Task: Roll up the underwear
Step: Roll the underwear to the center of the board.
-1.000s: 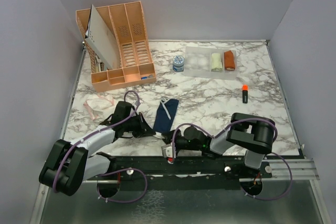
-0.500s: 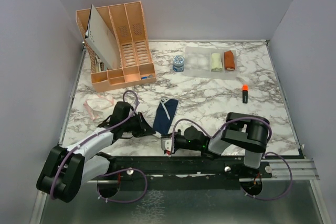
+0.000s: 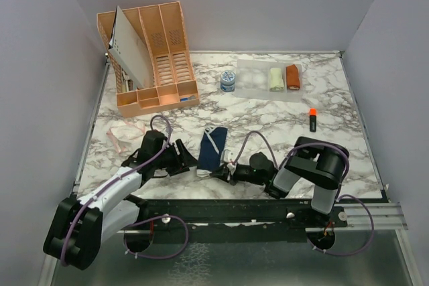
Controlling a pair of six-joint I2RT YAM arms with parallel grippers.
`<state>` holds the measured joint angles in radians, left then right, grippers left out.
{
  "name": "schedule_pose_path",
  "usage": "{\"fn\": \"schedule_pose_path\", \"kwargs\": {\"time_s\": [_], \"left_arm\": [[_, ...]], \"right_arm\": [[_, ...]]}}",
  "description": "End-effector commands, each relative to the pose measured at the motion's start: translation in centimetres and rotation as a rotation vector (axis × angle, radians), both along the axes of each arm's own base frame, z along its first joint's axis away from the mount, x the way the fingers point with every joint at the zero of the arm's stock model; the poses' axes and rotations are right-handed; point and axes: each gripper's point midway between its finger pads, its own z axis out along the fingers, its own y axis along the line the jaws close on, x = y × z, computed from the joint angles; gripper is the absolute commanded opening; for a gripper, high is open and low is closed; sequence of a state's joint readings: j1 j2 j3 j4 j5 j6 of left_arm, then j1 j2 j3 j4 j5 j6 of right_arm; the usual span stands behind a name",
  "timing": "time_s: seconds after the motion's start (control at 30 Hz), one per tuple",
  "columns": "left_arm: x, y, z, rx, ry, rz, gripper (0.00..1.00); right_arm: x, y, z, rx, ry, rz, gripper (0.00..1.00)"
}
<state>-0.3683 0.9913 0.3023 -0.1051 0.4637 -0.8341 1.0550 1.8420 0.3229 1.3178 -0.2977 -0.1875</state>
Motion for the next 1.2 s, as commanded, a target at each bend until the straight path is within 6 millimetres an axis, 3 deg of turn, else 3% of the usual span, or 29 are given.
{"fn": "schedule_pose_path", "kwargs": {"time_s": [0.0,0.17,0.3,0.7,0.87,1.17], "left_arm": [[0.5,0.6,0.1,0.025,-0.038,0.020,0.65],[1.0,-0.2,1.3,-0.030,-0.127,-0.008,0.73],[1.9,-0.7,2.2,-0.071,-0.233,-0.028,0.76],[3.2,-1.0,3.2,-0.058,-0.448,-0.084,0.73],[3.0,-1.0,3.1,-0.037,-0.505,-0.111,0.70],[1.6,-3.6,3.5,0.025,-0.687,-0.294,0.70]], "right_arm": [[-0.6,-0.1,2.1,0.145,0.261,0.022,0.01],[0.0,-0.1,2.7,0.190,0.447,0.020,0.00],[0.9,-0.4,2.1,0.210,0.693,0.004,0.00],[4.5,-2.6,-0.1,0.280,1.261,-0.231,0.00],[4.7,-3.2,-0.1,0.301,1.422,-0.248,0.01],[5.5,-4.3,-1.3,0.270,1.614,-0.334,0.01]]}}
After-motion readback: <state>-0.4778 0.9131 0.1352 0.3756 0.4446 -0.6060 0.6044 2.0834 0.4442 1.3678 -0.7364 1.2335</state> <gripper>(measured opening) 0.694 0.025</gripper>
